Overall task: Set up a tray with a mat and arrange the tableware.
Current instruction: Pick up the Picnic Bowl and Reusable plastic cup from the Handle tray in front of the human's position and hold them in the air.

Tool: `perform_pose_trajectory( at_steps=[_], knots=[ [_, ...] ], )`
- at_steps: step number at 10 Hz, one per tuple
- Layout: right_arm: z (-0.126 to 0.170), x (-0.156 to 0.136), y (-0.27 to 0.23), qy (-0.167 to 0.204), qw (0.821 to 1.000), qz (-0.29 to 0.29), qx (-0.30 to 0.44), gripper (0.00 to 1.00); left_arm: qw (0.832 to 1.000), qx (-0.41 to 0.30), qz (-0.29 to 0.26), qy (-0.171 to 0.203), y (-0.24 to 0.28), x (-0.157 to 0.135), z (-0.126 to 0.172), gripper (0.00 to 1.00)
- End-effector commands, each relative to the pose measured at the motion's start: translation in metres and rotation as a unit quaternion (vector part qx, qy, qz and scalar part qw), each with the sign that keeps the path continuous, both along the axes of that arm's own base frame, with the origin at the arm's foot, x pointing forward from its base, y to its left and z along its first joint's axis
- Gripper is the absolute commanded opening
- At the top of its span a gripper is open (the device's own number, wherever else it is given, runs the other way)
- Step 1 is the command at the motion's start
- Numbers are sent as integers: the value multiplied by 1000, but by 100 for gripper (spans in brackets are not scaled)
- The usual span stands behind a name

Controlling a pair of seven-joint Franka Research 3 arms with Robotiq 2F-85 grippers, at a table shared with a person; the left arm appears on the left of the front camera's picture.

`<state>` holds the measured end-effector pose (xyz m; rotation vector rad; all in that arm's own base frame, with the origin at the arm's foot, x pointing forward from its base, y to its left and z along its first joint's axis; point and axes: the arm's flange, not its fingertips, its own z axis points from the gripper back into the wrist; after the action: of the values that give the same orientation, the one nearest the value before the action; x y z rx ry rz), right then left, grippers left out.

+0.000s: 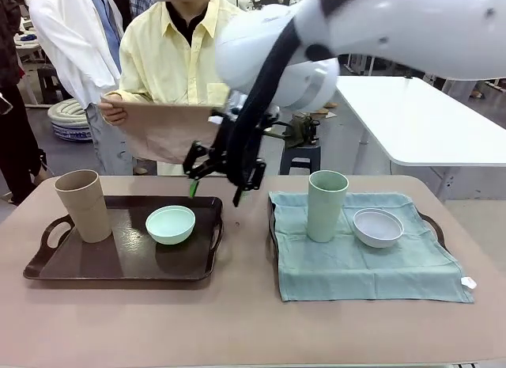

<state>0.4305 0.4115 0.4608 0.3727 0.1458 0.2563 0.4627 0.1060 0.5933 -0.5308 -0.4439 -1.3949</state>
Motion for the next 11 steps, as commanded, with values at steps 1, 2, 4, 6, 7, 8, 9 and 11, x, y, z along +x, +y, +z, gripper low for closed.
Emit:
perform_pose_trajectory(
  at_steps=[1,2,4,6,7,8,9,11],
  knots=[
    [-6,24,50,14,999,9,-47,100,994,-34,-101,-3,2,-1,-4,100],
    [-13,32,71,13,998,10,-68,100,990,-35,-138,-4,1,3,-6,100],
    [-26,44,101,7,997,14,-76,100,988,-29,-153,10,2,4,-5,100],
    [-36,49,112,-8,995,22,-94,100,991,-35,-130,29,2,3,-4,100],
    [-33,45,106,-28,993,27,-108,100,994,-45,-93,36,1,-1,-4,100],
    [-44,39,102,2,997,26,-72,100,989,-40,-144,16,-5,-1,-12,100],
    [-44,39,102,2,997,26,-72,100,989,-40,-144,16,-5,-1,-12,100],
    [-44,39,102,2,997,26,-72,100,989,-40,-144,16,-5,-1,-12,100]
  ],
)
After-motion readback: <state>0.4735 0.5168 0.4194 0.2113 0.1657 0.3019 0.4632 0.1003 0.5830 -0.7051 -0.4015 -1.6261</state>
